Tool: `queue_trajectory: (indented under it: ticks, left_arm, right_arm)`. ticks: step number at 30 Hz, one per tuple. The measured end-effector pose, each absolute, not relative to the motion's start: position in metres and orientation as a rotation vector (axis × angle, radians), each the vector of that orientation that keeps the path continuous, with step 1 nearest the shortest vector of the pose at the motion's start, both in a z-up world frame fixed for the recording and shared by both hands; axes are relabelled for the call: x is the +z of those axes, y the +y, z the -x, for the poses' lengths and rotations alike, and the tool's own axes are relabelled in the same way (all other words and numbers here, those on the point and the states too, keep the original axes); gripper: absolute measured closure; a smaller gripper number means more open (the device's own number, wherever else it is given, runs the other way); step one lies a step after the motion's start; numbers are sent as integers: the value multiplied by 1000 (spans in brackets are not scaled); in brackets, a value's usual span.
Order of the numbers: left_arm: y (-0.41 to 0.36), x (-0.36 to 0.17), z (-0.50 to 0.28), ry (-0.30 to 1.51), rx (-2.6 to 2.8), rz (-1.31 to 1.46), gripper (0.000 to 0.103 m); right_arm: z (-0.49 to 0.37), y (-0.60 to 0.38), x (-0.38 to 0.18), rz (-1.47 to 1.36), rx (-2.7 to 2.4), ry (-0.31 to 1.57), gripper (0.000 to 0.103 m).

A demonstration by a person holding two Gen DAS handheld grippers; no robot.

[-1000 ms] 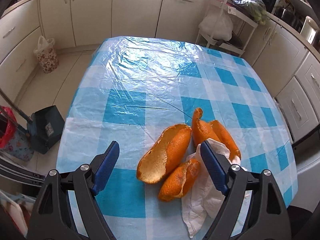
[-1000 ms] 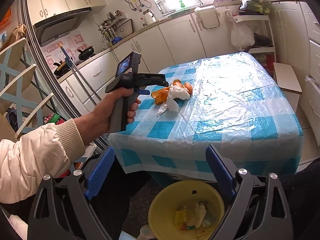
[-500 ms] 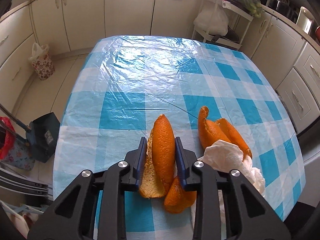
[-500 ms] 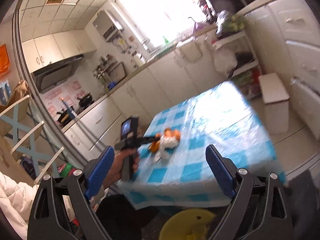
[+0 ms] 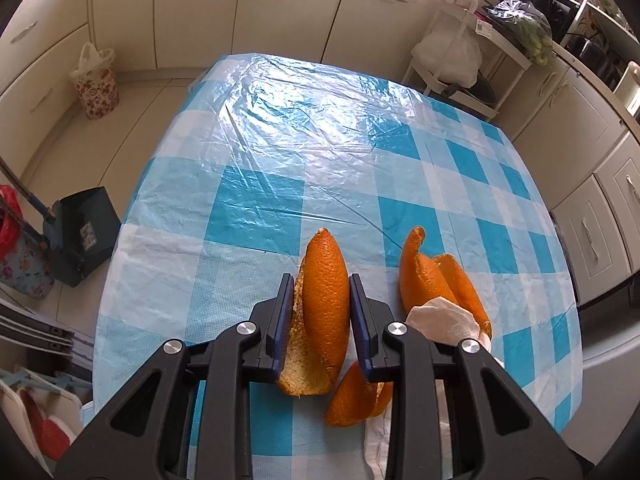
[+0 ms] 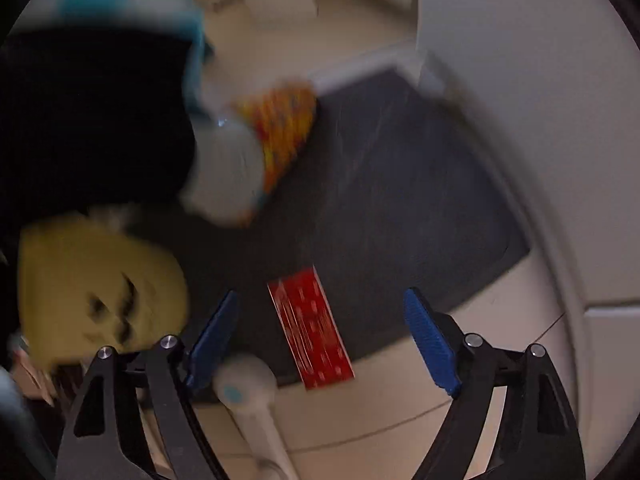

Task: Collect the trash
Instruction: 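Grasp the red snack wrapper off the floor with the right gripper while the left gripper lifts the peel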

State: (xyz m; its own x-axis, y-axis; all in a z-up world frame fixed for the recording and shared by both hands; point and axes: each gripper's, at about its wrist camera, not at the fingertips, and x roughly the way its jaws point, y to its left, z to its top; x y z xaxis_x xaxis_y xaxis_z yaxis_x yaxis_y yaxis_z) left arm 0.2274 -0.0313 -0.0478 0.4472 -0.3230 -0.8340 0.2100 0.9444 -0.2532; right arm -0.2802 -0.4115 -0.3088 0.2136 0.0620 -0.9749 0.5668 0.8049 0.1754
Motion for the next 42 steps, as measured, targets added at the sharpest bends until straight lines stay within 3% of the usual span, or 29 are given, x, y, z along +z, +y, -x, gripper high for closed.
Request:
queue_trajectory:
  ticks: [8,17,20,23,25,32,42]
  left_arm:
    - [-47,-45,-222,1055,-279,45,72]
    - [-59,-44,-220,1060,-266,4,65]
    - [-59,-43,-220,1057,-265,10,65]
    - [-58,-43,-219,1051,-264,22,65]
    - [-58,-43,-219,1049,-264,25,65]
    - [-48,-41,-217,1050,-295,72,85]
    - [3,-10,-185,960,-364,260,87]
  right_arm:
    - [248,-371,-411,-457,-317,1491,22]
    - [245,-347,-449,-310,-284,1558,19]
    - [250,-349,-443,-292,-299,1545,37]
    - [255,-353,-439,-301,-310,1547,63]
    - [253,-353,-438,-310,-304,1571,99]
    - [254,-378,-404,-511,-320,1500,100]
    - [238,-444,-235,-543,-406,1104,100]
